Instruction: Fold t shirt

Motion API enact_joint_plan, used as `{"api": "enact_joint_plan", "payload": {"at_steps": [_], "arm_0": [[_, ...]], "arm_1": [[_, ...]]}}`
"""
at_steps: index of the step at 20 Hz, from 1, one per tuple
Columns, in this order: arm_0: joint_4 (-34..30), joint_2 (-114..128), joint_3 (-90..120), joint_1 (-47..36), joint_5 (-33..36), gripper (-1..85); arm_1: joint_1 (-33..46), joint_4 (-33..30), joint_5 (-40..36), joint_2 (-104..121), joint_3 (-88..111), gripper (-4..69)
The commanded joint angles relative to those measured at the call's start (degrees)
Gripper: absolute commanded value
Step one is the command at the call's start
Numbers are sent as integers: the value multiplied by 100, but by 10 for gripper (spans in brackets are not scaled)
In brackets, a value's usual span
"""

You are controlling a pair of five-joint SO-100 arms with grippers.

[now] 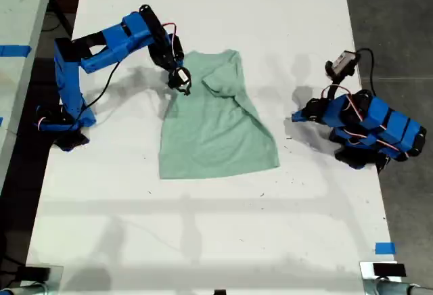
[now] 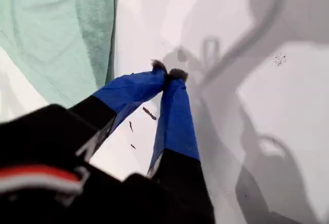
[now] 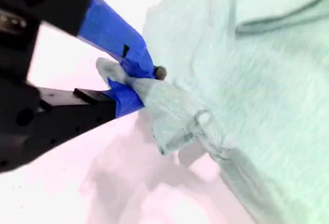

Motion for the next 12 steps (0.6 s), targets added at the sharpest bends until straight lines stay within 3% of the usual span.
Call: {"api": "enact_joint_plan", "payload": {"at_steps": [1,4,10,12], "arm_0": [[9,88,-870,343,0,-1],[-53,62,-932,642,141,-1],[-1081,-1037,-1028,1266,809,-2],[-1090,-1547,-1178,1468,949,-2]], "arm_1": [[9,0,-70,53,114,20],[18,-9,-88,53,114,20],[18,-9,-88,53,114,20],[18,-9,-88,53,114,20]]}}
